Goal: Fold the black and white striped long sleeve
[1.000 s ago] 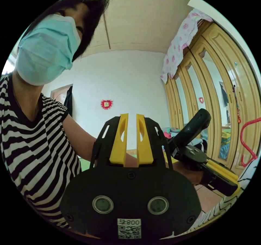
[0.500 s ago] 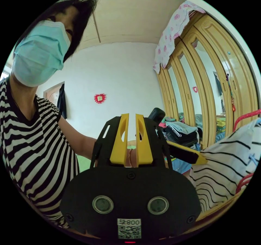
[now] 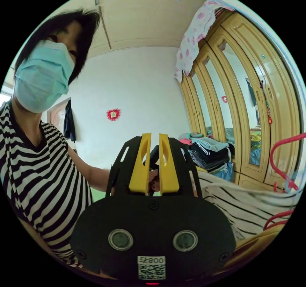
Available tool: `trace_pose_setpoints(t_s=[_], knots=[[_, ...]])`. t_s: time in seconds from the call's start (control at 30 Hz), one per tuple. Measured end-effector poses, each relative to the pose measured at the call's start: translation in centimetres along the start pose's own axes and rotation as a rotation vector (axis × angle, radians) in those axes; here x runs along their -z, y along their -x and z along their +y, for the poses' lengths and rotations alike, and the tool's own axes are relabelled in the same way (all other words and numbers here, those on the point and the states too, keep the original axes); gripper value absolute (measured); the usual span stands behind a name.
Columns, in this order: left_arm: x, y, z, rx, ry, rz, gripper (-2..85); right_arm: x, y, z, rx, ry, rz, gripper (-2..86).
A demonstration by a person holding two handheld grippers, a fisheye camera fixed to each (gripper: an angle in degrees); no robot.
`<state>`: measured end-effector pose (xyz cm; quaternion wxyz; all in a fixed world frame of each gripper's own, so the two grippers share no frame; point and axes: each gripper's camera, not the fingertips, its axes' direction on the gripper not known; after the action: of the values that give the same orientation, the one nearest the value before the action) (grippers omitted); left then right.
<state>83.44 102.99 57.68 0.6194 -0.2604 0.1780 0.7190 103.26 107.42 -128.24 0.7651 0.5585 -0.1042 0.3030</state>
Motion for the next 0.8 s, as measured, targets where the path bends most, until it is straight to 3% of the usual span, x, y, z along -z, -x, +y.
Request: trace_pose_setpoints(t_s=[0.33,0.8], knots=[[7.2,-3.1,7.5,0.009,-0.002,-0.112,1.1,-7.0,0.0,9.8,-0.085,0.134,0.012,3.0],[29.1,-18.5,18.7,-0.236,-0.298,-0.333,1.3,-23.2,1.2,30.2,-0.196,0.378,-0.090,2.9]])
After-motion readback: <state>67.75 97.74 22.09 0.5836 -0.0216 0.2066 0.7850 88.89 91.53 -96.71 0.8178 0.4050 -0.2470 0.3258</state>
